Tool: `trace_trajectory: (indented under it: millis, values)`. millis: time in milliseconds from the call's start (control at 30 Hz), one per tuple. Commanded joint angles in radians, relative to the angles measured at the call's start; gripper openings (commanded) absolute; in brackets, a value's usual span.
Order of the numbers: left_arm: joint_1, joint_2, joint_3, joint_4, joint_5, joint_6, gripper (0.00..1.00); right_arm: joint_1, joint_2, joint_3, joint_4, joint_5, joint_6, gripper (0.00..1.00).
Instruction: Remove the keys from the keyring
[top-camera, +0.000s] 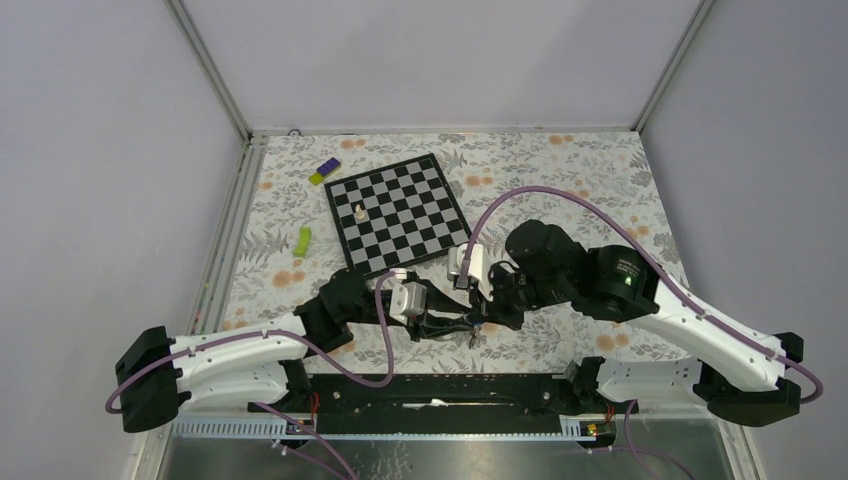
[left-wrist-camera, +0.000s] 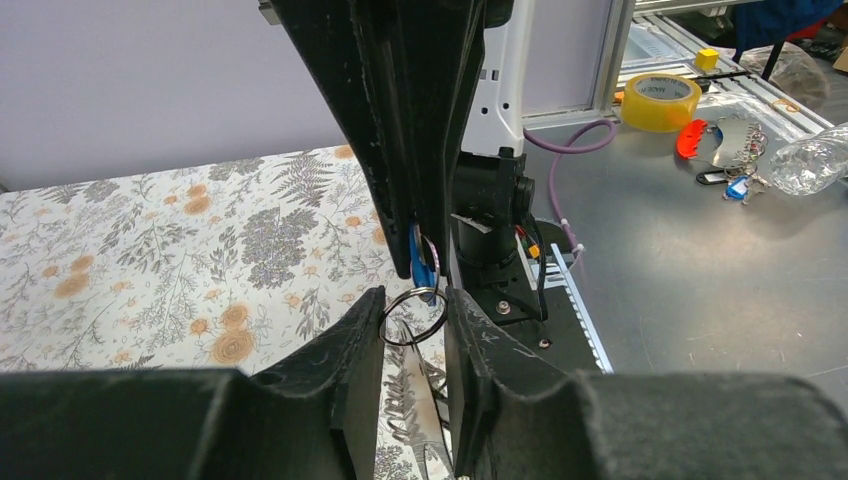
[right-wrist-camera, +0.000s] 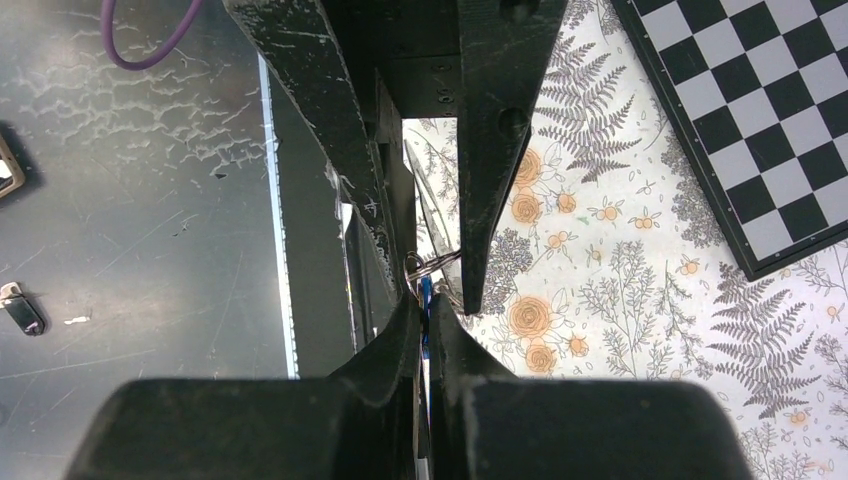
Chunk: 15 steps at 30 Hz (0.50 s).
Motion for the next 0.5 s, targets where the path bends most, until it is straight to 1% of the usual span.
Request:
trace_trajectory:
  millis: [0,267,333,467]
  values:
    - [-0.001,0.010,0.015,0.037,0.014,-0.008,0.17,0.001,-0.036,0.011,0.050,0.017,0.012,0.00]
    - [-0.001,0.009,0.017,0.015,0.017,-0.014,0.13,0.000,-0.064,-0.002,0.074,0.039,0.014,0.00]
    - [-0.002,0.003,0.017,0.003,0.014,-0.013,0.11,0.001,-0.073,-0.009,0.078,0.046,0.012,0.00]
    - [-0.001,-0.018,0.019,-0.028,0.011,0.000,0.03,0.000,-0.094,-0.028,0.091,0.053,0.009,0.00]
